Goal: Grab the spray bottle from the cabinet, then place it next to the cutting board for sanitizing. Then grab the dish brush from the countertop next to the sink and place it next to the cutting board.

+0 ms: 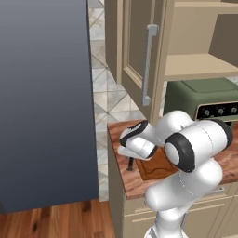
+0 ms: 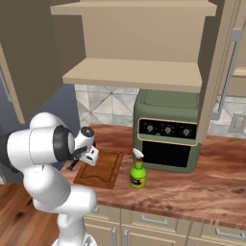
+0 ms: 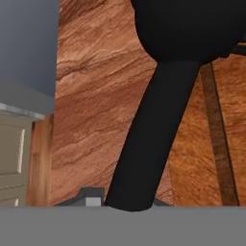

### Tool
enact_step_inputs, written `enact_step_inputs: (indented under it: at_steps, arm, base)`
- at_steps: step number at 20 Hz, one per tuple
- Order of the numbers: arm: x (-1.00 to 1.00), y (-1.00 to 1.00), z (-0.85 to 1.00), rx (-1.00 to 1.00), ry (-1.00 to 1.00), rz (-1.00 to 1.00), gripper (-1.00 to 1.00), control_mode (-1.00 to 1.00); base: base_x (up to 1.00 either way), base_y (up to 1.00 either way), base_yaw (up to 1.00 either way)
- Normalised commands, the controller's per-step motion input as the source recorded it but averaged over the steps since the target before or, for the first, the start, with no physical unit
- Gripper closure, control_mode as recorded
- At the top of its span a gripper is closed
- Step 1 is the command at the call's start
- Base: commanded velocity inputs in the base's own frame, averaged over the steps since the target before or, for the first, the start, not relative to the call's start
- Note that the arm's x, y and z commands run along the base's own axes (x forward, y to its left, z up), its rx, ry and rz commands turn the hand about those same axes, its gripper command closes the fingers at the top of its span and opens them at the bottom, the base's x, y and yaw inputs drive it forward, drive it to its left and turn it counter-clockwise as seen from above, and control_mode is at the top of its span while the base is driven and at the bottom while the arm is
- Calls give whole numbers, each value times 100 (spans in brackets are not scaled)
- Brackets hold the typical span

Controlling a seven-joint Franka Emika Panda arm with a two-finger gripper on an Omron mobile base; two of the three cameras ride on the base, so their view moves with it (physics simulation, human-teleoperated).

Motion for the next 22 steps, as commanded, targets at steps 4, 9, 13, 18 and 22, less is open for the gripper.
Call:
enact_step_inputs:
  at_steps: [4, 9, 13, 18, 22]
  arm:
    - [9, 0, -25, 0, 0, 3, -100, -100]
    - [0, -7, -3, 1, 0, 5, -100, -100]
    - [0, -17, 0, 3, 0, 6, -100, -100]
    - [0, -19, 0, 3, 0, 7, -100, -100]
    - [-10, -3, 0, 2, 0, 6, -100, -100]
  base:
    - [0, 0, 0]
    - [0, 0, 0]
    - [0, 0, 0]
    - [0, 0, 0]
    - [0, 0, 0]
